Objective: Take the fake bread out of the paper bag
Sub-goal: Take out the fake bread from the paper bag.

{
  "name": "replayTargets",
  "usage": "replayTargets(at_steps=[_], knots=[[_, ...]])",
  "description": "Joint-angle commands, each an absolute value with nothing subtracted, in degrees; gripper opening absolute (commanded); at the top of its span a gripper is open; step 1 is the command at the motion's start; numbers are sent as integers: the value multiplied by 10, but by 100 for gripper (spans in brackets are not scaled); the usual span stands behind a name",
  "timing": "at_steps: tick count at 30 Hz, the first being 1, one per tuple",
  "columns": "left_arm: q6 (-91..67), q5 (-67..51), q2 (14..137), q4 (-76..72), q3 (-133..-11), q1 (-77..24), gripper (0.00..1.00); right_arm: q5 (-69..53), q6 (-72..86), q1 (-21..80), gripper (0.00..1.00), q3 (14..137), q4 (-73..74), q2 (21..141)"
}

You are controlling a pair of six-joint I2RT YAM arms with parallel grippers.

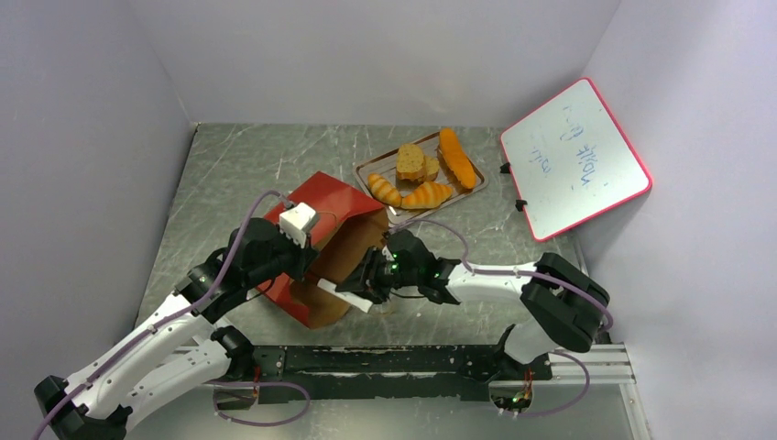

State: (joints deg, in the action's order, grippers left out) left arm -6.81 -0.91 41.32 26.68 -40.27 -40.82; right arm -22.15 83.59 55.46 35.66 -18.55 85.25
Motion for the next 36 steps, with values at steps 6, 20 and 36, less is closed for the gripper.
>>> replayTargets(at_steps=[6, 20, 36], knots=[[-44, -33, 410, 268, -421, -412, 7, -229, 836, 521, 42, 346, -141, 825], [-47, -57, 415, 264, -424, -412, 7, -236, 825, 514, 40, 379, -174, 885], [-46, -75, 432, 265, -436, -413, 7, -240, 842, 545, 40, 427, -254, 979]])
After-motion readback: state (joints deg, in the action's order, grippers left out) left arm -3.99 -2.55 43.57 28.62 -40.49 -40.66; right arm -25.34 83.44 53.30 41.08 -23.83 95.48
